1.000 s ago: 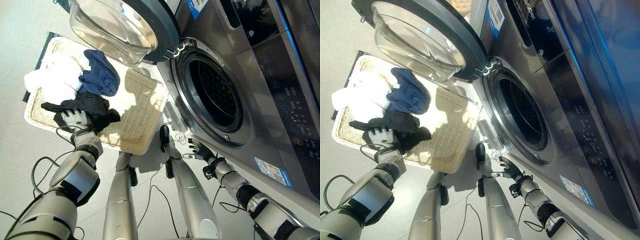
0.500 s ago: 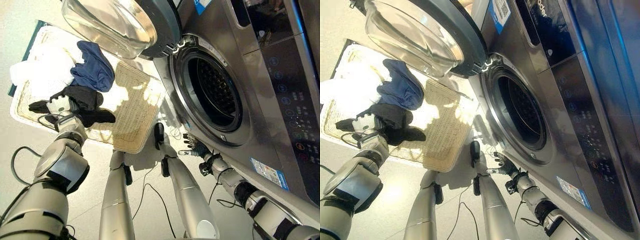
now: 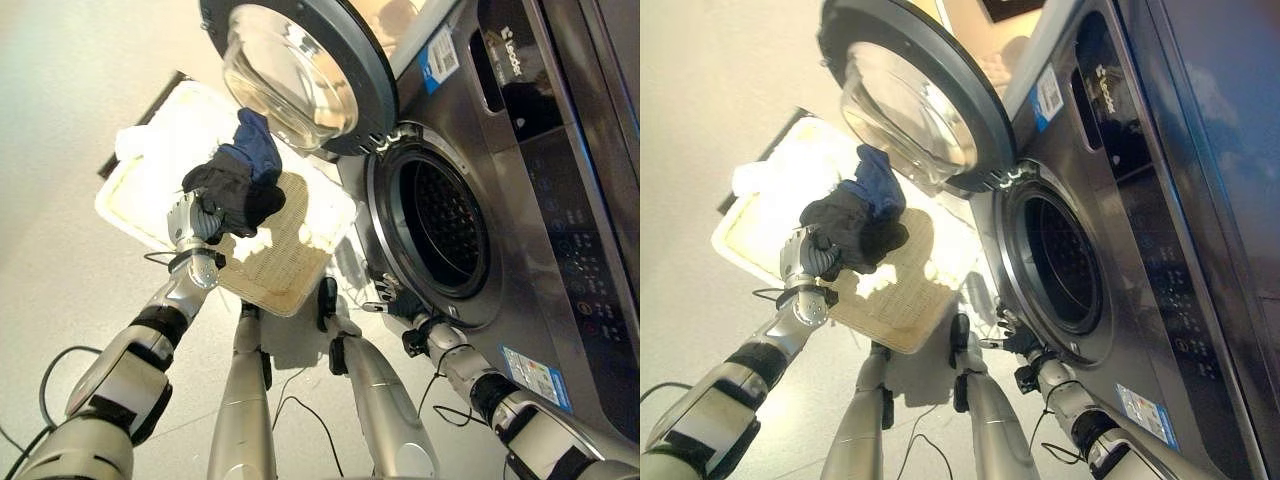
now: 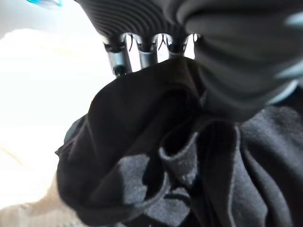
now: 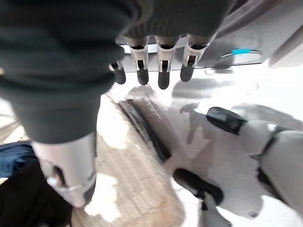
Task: Put the clothes into the washing machine.
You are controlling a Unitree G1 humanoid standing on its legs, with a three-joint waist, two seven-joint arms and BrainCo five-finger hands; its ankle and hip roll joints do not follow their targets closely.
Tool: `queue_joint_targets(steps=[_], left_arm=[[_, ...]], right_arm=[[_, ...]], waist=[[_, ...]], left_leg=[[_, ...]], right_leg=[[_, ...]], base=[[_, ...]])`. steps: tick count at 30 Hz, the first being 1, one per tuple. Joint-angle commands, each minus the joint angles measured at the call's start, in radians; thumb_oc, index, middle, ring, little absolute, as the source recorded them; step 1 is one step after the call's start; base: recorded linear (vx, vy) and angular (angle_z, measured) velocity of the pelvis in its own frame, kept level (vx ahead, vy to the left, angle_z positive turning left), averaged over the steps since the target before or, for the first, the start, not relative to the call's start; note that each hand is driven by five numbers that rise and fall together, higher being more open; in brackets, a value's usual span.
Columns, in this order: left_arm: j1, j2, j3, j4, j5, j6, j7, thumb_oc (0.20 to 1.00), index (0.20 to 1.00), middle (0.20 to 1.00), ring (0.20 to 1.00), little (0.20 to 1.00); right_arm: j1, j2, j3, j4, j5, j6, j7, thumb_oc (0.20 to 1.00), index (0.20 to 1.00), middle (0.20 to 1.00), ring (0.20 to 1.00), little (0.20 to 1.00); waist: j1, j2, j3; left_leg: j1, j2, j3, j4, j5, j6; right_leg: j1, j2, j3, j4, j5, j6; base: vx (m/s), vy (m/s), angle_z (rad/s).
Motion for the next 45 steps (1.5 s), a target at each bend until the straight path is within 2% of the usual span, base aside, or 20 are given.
queue_joint_targets(steps=[1,4,6,10,11,12,13,15,18,19,21,24,29,30,40,43,44,45], left_arm=[[0.009,-0.05,0.059,-0.085,-0.029,-0.073,0.011,0.2,0.2,0.2,0.2,0.2],[0.102,-0.082,0.079,-0.148,-0.074,-0.123,-0.04,0.2,0.2,0.2,0.2,0.2],[0.164,-0.092,0.079,-0.208,-0.104,-0.178,-0.096,0.2,0.2,0.2,0.2,0.2],[0.237,-0.091,0.089,-0.307,-0.164,-0.228,-0.214,0.2,0.2,0.2,0.2,0.2],[0.237,-0.091,0.089,-0.307,-0.164,-0.228,-0.214,0.2,0.2,0.2,0.2,0.2],[0.257,-0.087,0.087,-0.339,-0.196,-0.24,-0.272,0.2,0.2,0.2,0.2,0.2],[0.275,-0.086,0.08,-0.377,-0.264,-0.257,-0.407,0.2,0.2,0.2,0.2,0.2],[0.291,-0.081,0.066,-0.426,-0.324,-0.264,-0.551,0.2,0.2,0.2,0.2,0.2],[0.294,-0.071,0.046,-0.467,-0.432,-0.274,-0.717,0.2,0.2,0.2,0.2,0.2],[0.293,-0.069,0.043,-0.47,-0.444,-0.274,-0.735,0.2,0.2,0.2,0.2,0.2],[0.278,-0.063,0.02,-0.493,-0.486,-0.273,-0.799,0.2,0.2,0.2,0.2,0.2],[0.248,-0.05,-0.016,-0.523,-0.515,-0.268,-0.832,0.2,0.2,0.2,0.2,0.2],[0.232,-0.045,-0.034,-0.542,-0.521,-0.259,-0.847,0.2,0.2,0.2,0.2,0.2],[0.229,-0.039,-0.046,-0.564,-0.525,-0.242,-0.858,0.2,0.2,0.2,0.2,0.2],[0.198,-0.039,-0.103,-0.586,-0.527,-0.181,-0.876,0.2,0.2,0.2,0.2,0.2],[0.193,-0.045,-0.112,-0.589,-0.538,-0.162,-0.883,0.2,0.2,0.2,0.2,0.2],[0.193,-0.05,-0.114,-0.59,-0.539,-0.153,-0.888,0.2,0.2,0.2,0.2,0.2],[0.193,-0.05,-0.116,-0.588,-0.543,-0.152,-0.896,0.2,0.2,0.2,0.2,0.2]], right_arm=[[0.04,-0.023,-0.052,-0.079,-0.019,-0.065,0.0,1.0,1.0,1.0,1.0,1.0],[0.055,-0.023,-0.073,-0.134,-0.031,-0.084,-0.012,1.0,1.0,1.0,1.0,1.0],[0.066,-0.027,-0.086,-0.183,-0.029,-0.089,-0.023,1.0,1.0,1.0,1.0,1.0],[0.077,-0.038,-0.107,-0.283,-0.005,-0.091,-0.037,1.0,1.0,1.0,1.0,1.0],[0.077,-0.038,-0.107,-0.283,-0.005,-0.091,-0.037,1.0,1.0,1.0,1.0,1.0],[0.078,-0.038,-0.112,-0.311,-0.001,-0.09,-0.036,1.0,1.0,1.0,1.0,1.0],[0.075,-0.036,-0.11,-0.349,-0.024,-0.086,-0.047,1.0,1.0,1.0,1.0,1.0],[0.065,-0.036,-0.1,-0.385,-0.058,-0.066,-0.033,1.0,1.0,1.0,1.0,1.0],[0.042,-0.045,-0.072,-0.402,-0.103,-0.026,0.018,1.0,1.0,1.0,1.0,1.0],[0.036,-0.048,-0.065,-0.403,-0.109,-0.022,0.021,1.0,1.0,1.0,1.0,1.0],[0.004,-0.058,-0.019,-0.412,-0.121,0.027,0.065,1.0,1.0,1.0,1.0,1.0],[-0.035,-0.061,0.039,-0.429,-0.108,0.084,0.136,1.0,1.0,1.0,1.0,1.0],[-0.044,-0.062,0.073,-0.449,-0.103,0.116,0.187,1.0,1.0,1.0,1.0,1.0],[-0.036,-0.068,0.095,-0.48,-0.091,0.124,0.217,1.0,1.0,1.0,1.0,1.0],[-0.047,-0.072,0.152,-0.525,-0.03,0.114,0.225,1.0,1.0,1.0,1.0,1.0],[-0.052,-0.061,0.155,-0.53,0.002,0.128,0.22,1.0,1.0,1.0,1.0,1.0],[-0.052,-0.059,0.155,-0.531,0.025,0.146,0.231,0.937,0.937,0.937,0.937,0.937],[-0.049,-0.059,0.156,-0.532,0.04,0.154,0.23,0.762,0.762,0.762,0.762,0.762]], waist=[[0.012,0.015,0.0],[0.028,0.036,0.0],[0.037,0.052,0.0],[0.046,0.076,-0.017],[0.046,0.076,-0.017],[0.047,0.083,-0.026],[0.048,0.092,-0.037],[0.05,0.1,-0.048],[0.051,0.11,-0.06],[0.052,0.111,-0.061],[0.054,0.113,-0.066],[0.058,0.111,-0.07],[0.059,0.107,-0.072],[0.058,0.103,-0.076],[0.053,0.093,-0.076],[0.05,0.092,-0.072],[0.049,0.092,-0.07],[0.049,0.092,-0.07]], left_leg=[[0.086,-0.075,0.041,0.026,-0.093,-0.007],[0.146,-0.073,0.04,0.0,-0.09,-0.006],[0.188,-0.072,0.043,-0.018,-0.088,-0.005],[0.233,-0.071,0.046,-0.044,-0.086,-0.003],[0.233,-0.071,0.046,-0.044,-0.086,-0.003],[0.244,-0.072,0.046,-0.048,-0.088,-0.003],[0.253,-0.073,0.046,-0.05,-0.092,-0.001],[0.26,-0.076,0.044,-0.049,-0.094,0.001],[0.27,-0.078,0.047,-0.056,-0.096,0.004],[0.272,-0.079,0.047,-0.058,-0.096,0.004],[0.277,-0.08,0.048,-0.064,-0.095,0.006],[0.279,-0.085,0.048,-0.065,-0.096,0.009],[0.28,-0.087,0.048,-0.065,-0.097,0.012],[0.282,-0.088,0.049,-0.065,-0.099,0.015],[0.284,-0.093,0.066,-0.065,-0.104,0.024],[0.282,-0.094,0.07,-0.065,-0.105,0.026],[0.28,-0.095,0.072,-0.065,-0.104,0.027],[0.279,-0.095,0.072,-0.065,-0.104,0.027]], right_leg=[[0.102,0.011,-0.009,-0.261,0.16,0.083],[0.164,0.004,-0.025,-0.266,0.145,0.088],[0.209,-0.002,-0.036,-0.271,0.134,0.093],[0.258,-0.009,-0.05,-0.281,0.124,0.096],[0.258,-0.009,-0.05,-0.281,0.124,0.096],[0.27,-0.011,-0.053,-0.284,0.121,0.096],[0.283,-0.015,-0.057,-0.286,0.116,0.096],[0.291,-0.018,-0.057,-0.284,0.113,0.096],[0.305,-0.022,-0.062,-0.29,0.11,0.096],[0.306,-0.022,-0.063,-0.29,0.11,0.096],[0.313,-0.025,-0.066,-0.295,0.11,0.096],[0.32,-0.028,-0.07,-0.303,0.113,0.096],[0.323,-0.03,-0.072,-0.306,0.114,0.098],[0.327,-0.03,-0.07,-0.311,0.115,0.099],[0.328,-0.03,-0.057,-0.325,0.126,0.101],[0.325,-0.03,-0.053,-0.328,0.129,0.102],[0.323,-0.03,-0.05,-0.33,0.131,0.101],[0.322,-0.03,-0.049,-0.33,0.132,0.102]], base=[[-0.02,0.005,0.14],[0.0,0.011,0.1],[0.01,0.041,0.12],[0.02,0.048,0.2],[0.03,0.045,0.08],[0.04,0.065,-0.03],[0.05,0.083,-0.03],[0.03,0.063,0.02],[0.02,0.046,0.02],[0.0,0.037,-0.01],[0.0,0.0,0.0],[0.0,0.0,0.0],[-0.01,0.001,0.02],[0.0,0.0,0.0],[-0.02,0.001,0.0],[-0.03,0.001,-0.02],[-0.02,0.004,-0.04],[-0.02,0.0,-0.05]])
